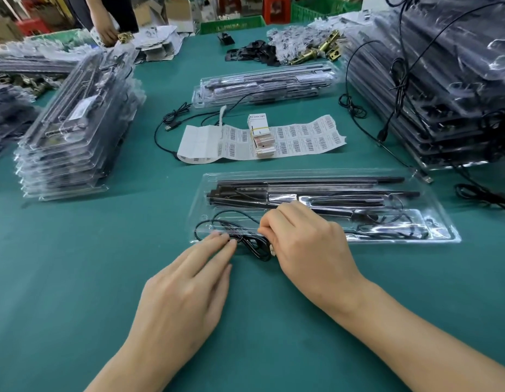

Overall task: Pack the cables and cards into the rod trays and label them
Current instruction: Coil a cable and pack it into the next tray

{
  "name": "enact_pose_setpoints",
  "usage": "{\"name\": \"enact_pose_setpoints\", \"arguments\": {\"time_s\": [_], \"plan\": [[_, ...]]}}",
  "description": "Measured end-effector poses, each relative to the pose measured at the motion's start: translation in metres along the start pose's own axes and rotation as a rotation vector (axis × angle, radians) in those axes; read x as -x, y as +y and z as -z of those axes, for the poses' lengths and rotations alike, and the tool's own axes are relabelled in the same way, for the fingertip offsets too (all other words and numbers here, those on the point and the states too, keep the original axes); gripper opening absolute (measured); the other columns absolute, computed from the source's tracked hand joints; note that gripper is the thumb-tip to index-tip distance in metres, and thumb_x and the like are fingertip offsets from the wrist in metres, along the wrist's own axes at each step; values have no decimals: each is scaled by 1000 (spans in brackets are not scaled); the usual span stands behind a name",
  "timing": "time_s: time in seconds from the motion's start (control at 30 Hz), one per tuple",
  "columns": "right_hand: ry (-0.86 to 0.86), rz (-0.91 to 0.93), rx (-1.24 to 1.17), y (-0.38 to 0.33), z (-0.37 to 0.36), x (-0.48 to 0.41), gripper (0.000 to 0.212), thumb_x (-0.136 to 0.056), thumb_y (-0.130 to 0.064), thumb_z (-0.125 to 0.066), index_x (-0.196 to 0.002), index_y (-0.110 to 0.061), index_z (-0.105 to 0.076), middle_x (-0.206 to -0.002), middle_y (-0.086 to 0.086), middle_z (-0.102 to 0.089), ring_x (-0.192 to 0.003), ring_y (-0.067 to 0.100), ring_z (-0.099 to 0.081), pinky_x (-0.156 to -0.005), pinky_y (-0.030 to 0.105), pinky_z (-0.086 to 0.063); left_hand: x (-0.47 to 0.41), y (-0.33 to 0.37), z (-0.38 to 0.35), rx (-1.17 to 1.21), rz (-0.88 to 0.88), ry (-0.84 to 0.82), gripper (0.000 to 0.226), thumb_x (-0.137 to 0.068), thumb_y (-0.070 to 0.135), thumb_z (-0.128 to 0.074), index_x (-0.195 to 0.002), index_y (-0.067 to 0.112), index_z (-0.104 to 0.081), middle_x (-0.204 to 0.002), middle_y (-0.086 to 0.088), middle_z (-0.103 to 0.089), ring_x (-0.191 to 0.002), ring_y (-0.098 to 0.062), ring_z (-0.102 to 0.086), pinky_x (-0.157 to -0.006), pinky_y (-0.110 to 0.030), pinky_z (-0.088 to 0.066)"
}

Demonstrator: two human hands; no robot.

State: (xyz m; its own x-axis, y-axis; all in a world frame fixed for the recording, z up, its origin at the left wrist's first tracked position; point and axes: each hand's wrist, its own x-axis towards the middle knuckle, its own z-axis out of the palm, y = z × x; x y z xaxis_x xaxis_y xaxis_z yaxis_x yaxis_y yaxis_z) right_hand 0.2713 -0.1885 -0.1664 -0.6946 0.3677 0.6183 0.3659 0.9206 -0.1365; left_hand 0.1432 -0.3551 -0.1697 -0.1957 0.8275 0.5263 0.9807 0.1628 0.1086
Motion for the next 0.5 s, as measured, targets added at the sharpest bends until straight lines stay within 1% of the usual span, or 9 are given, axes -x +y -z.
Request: {"name": "enact_pose_setpoints", "arguments": {"time_s": [0.1,0.2,0.23,0.3,0.4,0.5], "plan": [[-3,-2,-15,0,-1,1,25,-103,-20,-59,-79,-14,-63,-74,-4,-55,-70,16,-55,-41,34,-43,5,-7,7,73,133,-28,35,-97,26,-55,-124,12,-74,-136,4,-66,-130,-11,-59,-109,-24,-44],[-1,-7,-15,0,-1,1,25,-103,-19,-59,-79,-14,-63,-73,-4,-55,-69,16,-55,-41,34,-44,5,-10,11,63,238,-68,42,-97,33,-50,-126,13,-73,-137,3,-65,-135,-12,-54,-105,-26,-45],[-4,-8,-16,0,-1,1,24,-102,-19,-59,-79,-14,-63,-74,-4,-55,-69,16,-55,-42,34,-43,5,-10,11,57,241,-81,44,-97,34,-50,-128,12,-72,-139,2,-64,-135,-12,-54,-106,-26,-44],[-9,-4,-11,0,-1,1,25,-103,-19,-58,-79,-14,-62,-74,-4,-55,-70,16,-54,-42,34,-44,4,-9,8,33,199,-122,48,-97,34,-48,-133,8,-67,-143,-2,-60,-136,-16,-54,-113,-28,-39],[1,1,-5,0,-1,1,27,-104,-19,-54,-79,-14,-63,-74,-3,-55,-70,17,-55,-43,35,-45,0,-6,4,-22,115,-230,57,-99,38,-45,-141,2,-58,-149,-7,-54,-142,-20,-47,-119,-37,-30],[1,3,-21,-1,-2,1,26,-104,-19,-54,-80,-13,-64,-75,-3,-57,-71,17,-56,-44,36,-46,-10,0,1,-63,139,-324,63,-100,45,-39,-144,2,-55,-153,-8,-49,-146,-21,-42,-122,-37,-24]]}}
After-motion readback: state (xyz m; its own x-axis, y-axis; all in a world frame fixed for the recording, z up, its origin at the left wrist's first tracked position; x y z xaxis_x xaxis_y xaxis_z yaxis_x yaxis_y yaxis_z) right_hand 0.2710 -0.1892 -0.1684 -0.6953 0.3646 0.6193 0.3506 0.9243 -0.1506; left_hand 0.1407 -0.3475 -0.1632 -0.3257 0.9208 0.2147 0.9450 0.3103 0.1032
